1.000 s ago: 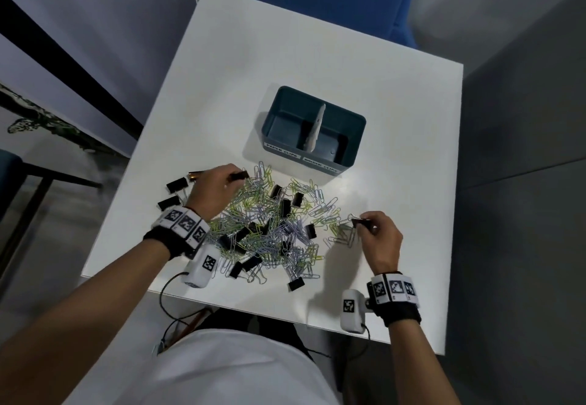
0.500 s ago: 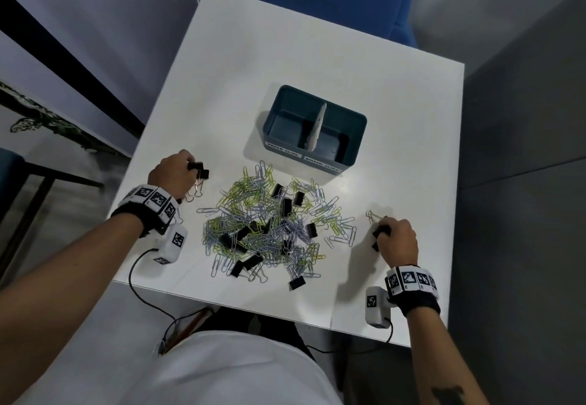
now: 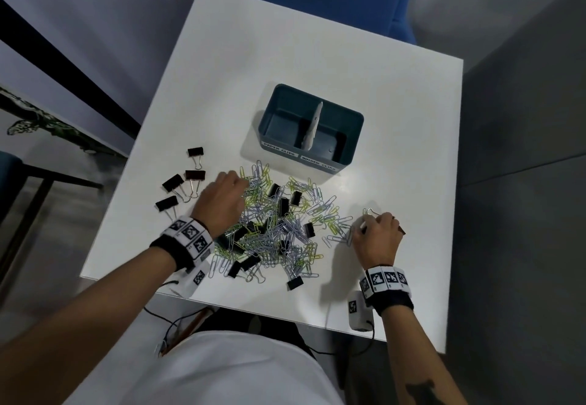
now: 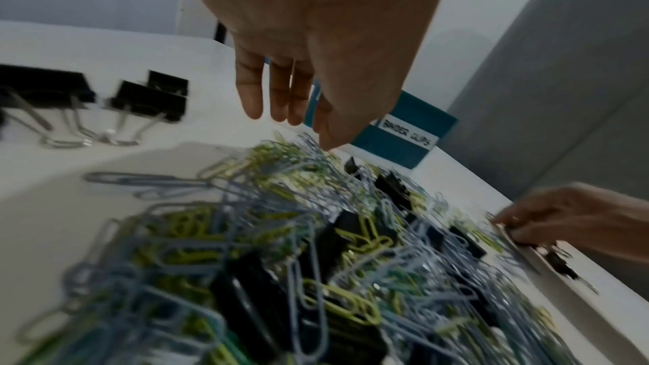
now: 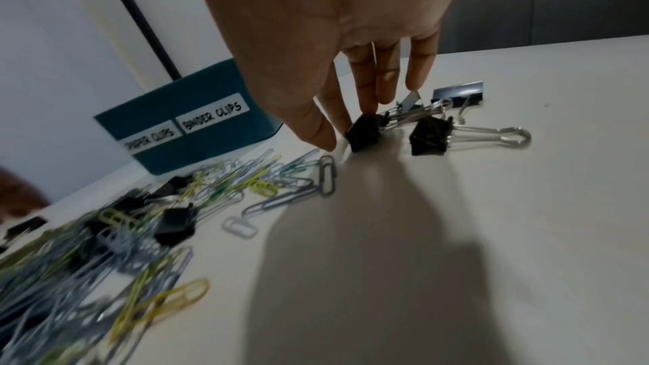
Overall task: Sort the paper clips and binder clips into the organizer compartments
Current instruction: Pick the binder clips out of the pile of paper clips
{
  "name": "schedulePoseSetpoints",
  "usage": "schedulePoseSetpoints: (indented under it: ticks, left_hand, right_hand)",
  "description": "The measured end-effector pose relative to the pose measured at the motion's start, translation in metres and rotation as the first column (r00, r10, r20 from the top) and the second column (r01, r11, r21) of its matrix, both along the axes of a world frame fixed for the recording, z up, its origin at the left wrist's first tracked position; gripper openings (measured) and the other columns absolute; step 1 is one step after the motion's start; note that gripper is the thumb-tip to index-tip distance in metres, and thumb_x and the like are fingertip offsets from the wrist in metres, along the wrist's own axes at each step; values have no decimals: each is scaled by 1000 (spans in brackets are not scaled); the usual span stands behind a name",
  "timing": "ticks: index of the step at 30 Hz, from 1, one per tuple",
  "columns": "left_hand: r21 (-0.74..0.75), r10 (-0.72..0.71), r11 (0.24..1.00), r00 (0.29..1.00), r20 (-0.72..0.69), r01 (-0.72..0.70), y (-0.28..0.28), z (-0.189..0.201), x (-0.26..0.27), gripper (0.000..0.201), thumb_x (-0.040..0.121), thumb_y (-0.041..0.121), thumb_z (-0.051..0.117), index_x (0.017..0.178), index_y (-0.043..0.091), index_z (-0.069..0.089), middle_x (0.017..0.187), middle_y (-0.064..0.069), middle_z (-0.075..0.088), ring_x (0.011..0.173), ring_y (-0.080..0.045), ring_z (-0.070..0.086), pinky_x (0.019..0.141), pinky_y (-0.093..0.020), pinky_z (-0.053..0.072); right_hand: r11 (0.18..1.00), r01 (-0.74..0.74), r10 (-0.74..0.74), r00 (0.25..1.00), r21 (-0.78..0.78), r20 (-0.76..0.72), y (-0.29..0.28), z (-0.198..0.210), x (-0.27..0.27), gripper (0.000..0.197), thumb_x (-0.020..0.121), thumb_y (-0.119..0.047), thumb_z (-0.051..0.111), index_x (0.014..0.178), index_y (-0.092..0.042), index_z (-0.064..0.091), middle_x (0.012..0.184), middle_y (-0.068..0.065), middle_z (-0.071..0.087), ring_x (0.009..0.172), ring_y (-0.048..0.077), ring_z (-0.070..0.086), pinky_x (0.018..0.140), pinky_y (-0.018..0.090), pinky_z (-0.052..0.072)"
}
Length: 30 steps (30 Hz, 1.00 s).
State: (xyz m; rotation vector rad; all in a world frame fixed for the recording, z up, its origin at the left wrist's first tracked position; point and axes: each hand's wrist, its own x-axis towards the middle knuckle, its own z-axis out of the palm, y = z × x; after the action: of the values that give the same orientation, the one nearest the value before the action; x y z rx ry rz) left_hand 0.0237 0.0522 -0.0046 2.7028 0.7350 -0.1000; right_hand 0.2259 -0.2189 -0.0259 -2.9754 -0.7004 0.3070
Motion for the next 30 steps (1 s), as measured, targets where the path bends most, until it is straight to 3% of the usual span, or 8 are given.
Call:
schedulePoseSetpoints:
  ticks: [7, 12, 14, 16, 19, 24, 27, 30]
  left_hand:
    - [-53, -172, 984, 983, -58, 169, -40, -11, 29, 50, 83, 12, 63, 131, 10, 48, 124, -12, 53, 110, -27, 49, 85, -42, 52]
    - [-60, -133, 990, 985, -106, 127, -41, -15, 45, 66, 78, 2, 64, 138, 13, 37, 131, -12, 47, 111, -30, 47, 82, -41, 53]
    - [-71, -147, 988, 980, -135, 138, -38, -20, 48, 69, 77, 1, 66, 138, 15, 38, 130, -11, 47, 111, -30, 46, 77, -40, 53]
    - [-83, -147, 987, 978, -149, 136, -37, -23, 52, 63, 76, 1, 67, 132, 15, 42, 125, -9, 46, 108, -29, 47, 72, -38, 54]
    - [-112, -72, 992, 990, -119, 59, -38, -22, 60, 43, 78, 2, 68, 116, 11, 49, 113, -8, 47, 100, -26, 49, 67, -32, 49]
    - [-259, 117, 959, 993, -13, -117, -43, -18, 61, 30, 77, 7, 73, 94, 13, 49, 104, -5, 49, 80, -21, 50, 65, -35, 49]
    - [-373, 212, 911, 975, 61, -175, -42, -15, 57, 29, 78, 8, 74, 93, 16, 52, 103, -2, 49, 78, -21, 55, 68, -37, 52]
    - [-440, 279, 875, 953, 115, -203, -35, -8, 50, 30, 77, 9, 76, 100, 17, 59, 107, -3, 56, 87, -22, 58, 75, -39, 54]
  right_hand:
    - [973, -231, 230, 973, -8, -34, 14, 8, -28, 42, 72, -24, 76, 111, -14, 64, 110, 17, 54, 99, 36, 48, 83, 48, 42]
    - [927, -296, 323, 942, 232, -88, 26, 10, -43, 38, 76, -19, 74, 112, -12, 64, 107, 13, 57, 91, 25, 53, 78, 41, 50]
    - [885, -326, 405, 891, 332, -205, 31, 10, -52, 44, 78, -21, 72, 119, -14, 60, 113, 8, 55, 87, 18, 53, 73, 33, 53]
    - [855, -409, 494, 828, 318, -264, 38, 7, -64, 48, 77, -24, 74, 122, -20, 57, 118, 5, 53, 89, 16, 55, 69, 27, 53]
    - [842, -443, 520, 819, 308, -243, 47, 0, -77, 34, 82, -21, 72, 114, -15, 62, 113, 6, 54, 91, 21, 57, 63, 32, 56]
    - [876, -345, 427, 881, 339, -207, 52, -6, -78, 14, 82, -18, 70, 94, -12, 65, 94, 2, 55, 78, 19, 51, 57, 27, 43]
    - [878, -320, 404, 895, 357, -190, 52, -7, -76, 11, 81, -13, 69, 88, -14, 61, 86, 2, 55, 76, 23, 52, 53, 30, 42]
    - [860, -311, 413, 890, 405, -194, 49, -7, -72, 16, 80, -8, 67, 94, -14, 62, 91, 3, 59, 79, 24, 56, 58, 33, 49]
